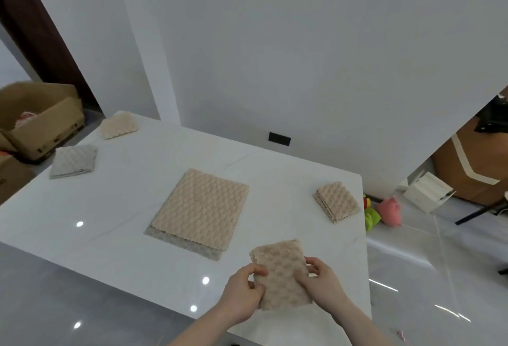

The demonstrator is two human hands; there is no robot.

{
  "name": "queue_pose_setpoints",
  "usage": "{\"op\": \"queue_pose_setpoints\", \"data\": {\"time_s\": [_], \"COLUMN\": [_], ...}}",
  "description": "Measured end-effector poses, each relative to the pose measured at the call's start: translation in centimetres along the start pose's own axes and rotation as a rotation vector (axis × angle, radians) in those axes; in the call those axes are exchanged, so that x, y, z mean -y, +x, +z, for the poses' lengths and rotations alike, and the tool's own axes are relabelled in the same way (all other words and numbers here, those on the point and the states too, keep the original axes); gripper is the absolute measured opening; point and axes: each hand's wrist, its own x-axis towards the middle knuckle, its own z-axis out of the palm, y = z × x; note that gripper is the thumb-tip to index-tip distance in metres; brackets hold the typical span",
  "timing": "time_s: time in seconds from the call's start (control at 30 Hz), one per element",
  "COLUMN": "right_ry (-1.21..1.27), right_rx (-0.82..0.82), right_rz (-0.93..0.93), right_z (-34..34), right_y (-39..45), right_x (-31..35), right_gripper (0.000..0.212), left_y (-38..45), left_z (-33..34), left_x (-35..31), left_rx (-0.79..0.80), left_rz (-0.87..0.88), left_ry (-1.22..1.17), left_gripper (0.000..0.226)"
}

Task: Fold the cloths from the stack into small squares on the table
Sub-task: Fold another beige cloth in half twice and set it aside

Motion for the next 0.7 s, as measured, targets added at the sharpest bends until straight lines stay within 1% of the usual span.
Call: {"op": "queue_pose_setpoints", "data": {"time_s": [0.2,0.27,0.5,0.6,0.7], "right_ry": [-0.074,-0.096,-0.179,-0.171,-0.116], "right_rx": [-0.032,-0.040,0.026,0.065,0.067], "right_rz": [0.058,0.066,0.134,0.180,0.266], "right_z": [-3.6,-4.8,-9.2,-11.2,-12.7], "right_y": [2.0,2.9,7.4,9.3,11.0], "right_x": [-2.4,-3.2,-6.0,-7.4,-9.1], "right_gripper": [0.029,0.031,0.031,0.031,0.039], "left_y": [2.7,3.4,7.1,9.2,11.5], "left_z": [4.2,5.7,11.0,13.4,16.0], "left_x": [-0.6,-0.9,-2.8,-4.4,-6.2], "left_rx": [0.127,0.145,0.104,0.077,0.078], "left_rz": [-0.013,-0.017,-0.073,-0.087,-0.073], "left_ry": [0.084,0.099,0.110,0.160,0.236], "left_gripper": [0.032,0.034,0.038,0.044,0.048]}}
